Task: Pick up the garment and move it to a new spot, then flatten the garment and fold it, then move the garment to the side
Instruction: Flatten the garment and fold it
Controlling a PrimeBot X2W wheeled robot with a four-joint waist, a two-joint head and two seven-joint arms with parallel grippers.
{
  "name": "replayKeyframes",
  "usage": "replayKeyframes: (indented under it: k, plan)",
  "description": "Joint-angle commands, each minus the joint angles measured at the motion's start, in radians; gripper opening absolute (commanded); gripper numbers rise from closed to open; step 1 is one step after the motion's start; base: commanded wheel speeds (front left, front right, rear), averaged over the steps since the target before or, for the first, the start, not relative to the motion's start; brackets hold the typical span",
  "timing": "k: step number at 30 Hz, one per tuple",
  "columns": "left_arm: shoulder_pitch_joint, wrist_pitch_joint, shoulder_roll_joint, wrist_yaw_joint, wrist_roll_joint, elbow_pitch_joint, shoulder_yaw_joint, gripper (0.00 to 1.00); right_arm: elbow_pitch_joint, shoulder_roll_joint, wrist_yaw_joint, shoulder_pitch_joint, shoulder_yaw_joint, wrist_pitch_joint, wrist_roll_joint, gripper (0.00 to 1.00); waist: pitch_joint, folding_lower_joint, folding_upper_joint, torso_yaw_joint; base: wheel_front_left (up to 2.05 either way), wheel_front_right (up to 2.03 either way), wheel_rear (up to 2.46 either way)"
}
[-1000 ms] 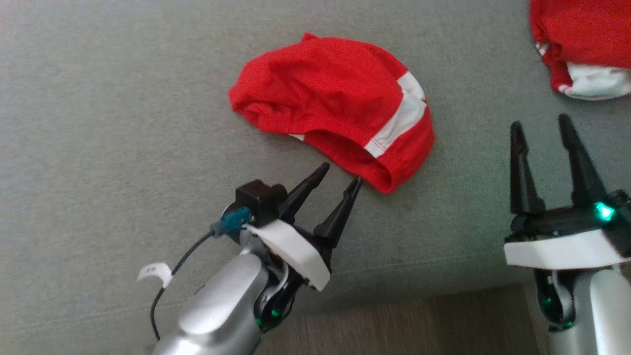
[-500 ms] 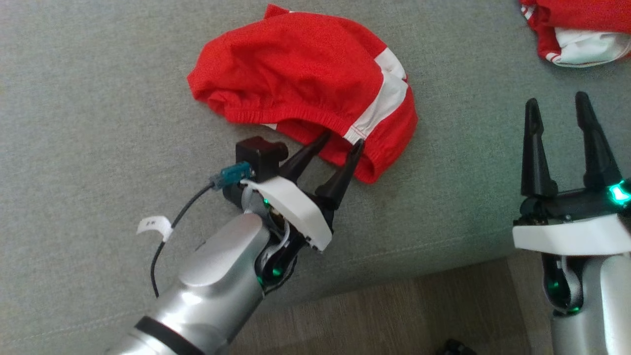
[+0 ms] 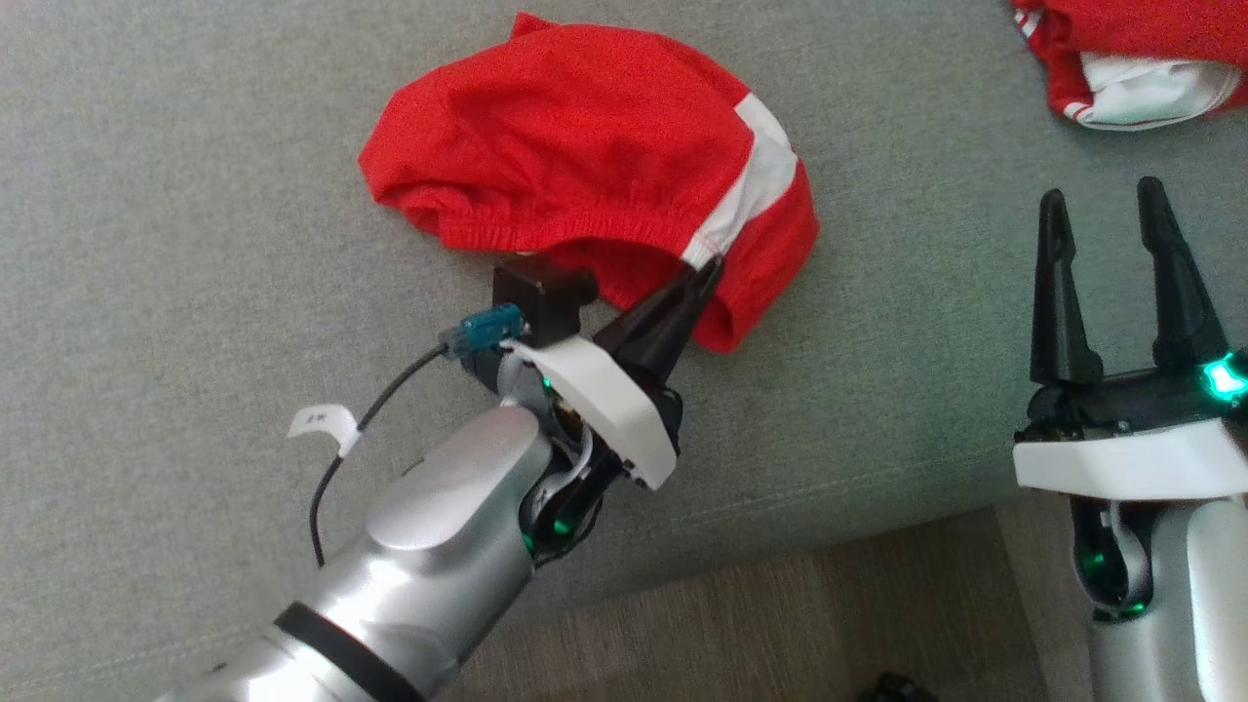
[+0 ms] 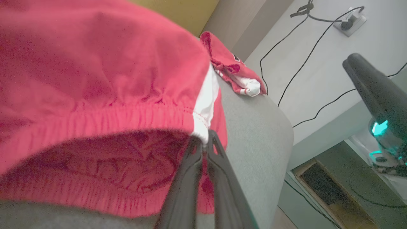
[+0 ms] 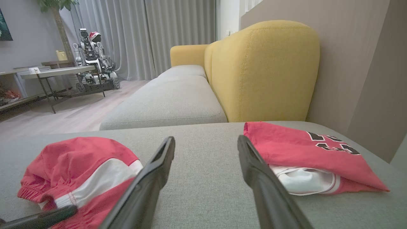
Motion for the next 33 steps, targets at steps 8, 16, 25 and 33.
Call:
replayKeyframes:
  k: [8, 16, 25, 33]
  plan:
    - [-0.15, -0.005, 0.038, -0.006, 0.06, -0.078, -0.011, 0.0, -0.016, -0.007, 0.0, -0.006, 0.047, -0.006, 0.028, 1.0, -0.084, -0.0001, 0.0, -0.014, 0.0, 0.0, 0.0]
    - [-0.468, 0.085, 0.14, -0.006, -0.068, -0.166, -0.137, 0.0, -0.007, -0.007, 0.0, -0.002, 0.078, -0.006, 0.055, 1.0, -0.151, -0.0001, 0.0, -0.048, 0.0, 0.0, 0.0]
    - [-0.608, 0.102, 0.316, -0.006, -0.275, -0.384, -0.165, 0.0, -0.019, -0.007, 0.0, 0.024, 0.036, -0.006, 0.034, 1.0, -0.199, -0.0001, 0.0, 0.031, 0.0, 0.0, 0.0]
    - [-0.276, 0.092, 0.597, 0.032, -0.256, -0.49, -0.308, 0.0, -0.062, -0.007, 0.0, 0.102, -0.009, -0.006, -0.058, 1.0, -0.145, -0.0001, 0.0, 0.168, 0.0, 0.0, 0.0]
